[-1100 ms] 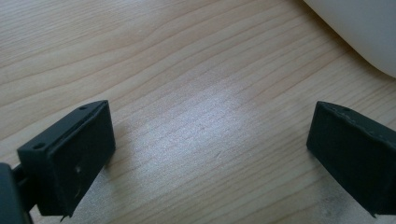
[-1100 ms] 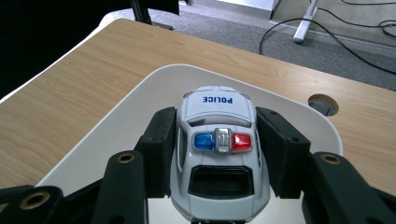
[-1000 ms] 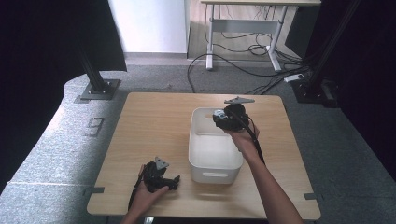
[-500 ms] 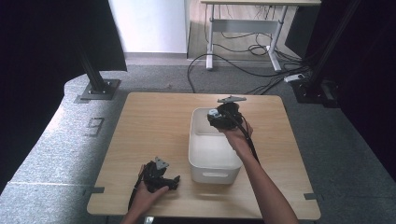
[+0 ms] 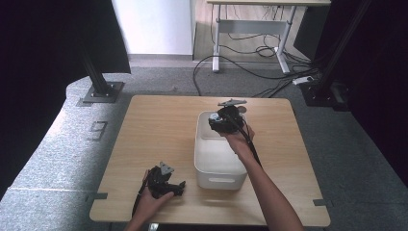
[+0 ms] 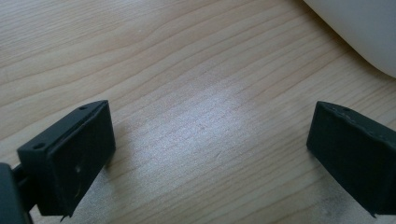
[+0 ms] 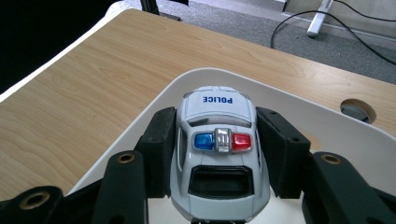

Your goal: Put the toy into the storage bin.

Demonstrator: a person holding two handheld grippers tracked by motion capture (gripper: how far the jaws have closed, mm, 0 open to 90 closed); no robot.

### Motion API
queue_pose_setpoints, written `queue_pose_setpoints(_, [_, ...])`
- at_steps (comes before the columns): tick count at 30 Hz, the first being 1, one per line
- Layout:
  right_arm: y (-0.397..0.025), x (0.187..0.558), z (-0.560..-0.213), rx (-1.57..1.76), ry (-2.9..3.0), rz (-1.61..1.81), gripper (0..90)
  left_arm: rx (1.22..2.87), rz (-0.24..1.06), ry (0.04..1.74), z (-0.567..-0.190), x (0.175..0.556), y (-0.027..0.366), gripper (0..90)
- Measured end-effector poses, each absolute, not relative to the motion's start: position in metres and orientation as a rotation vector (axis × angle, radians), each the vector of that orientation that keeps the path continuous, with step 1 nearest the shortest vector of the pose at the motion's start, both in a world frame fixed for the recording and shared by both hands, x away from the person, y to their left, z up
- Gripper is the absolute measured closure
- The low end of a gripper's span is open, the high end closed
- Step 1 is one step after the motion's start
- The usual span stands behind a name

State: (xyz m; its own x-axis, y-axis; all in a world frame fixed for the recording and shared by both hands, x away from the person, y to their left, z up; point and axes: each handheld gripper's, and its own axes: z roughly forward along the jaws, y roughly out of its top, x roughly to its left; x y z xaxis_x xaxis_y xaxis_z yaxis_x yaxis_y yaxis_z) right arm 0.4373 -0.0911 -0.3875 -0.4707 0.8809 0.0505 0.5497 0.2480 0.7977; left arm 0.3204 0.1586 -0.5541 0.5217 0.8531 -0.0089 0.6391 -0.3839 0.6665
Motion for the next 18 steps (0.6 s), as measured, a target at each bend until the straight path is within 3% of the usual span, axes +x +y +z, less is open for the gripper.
queue_pose_setpoints(18, [-0.079, 0.447, -0.381, 1.3, 2.118, 1.085, 50.3, 2.147, 0.451, 1.208, -0.554, 0.32, 0.159, 1.0])
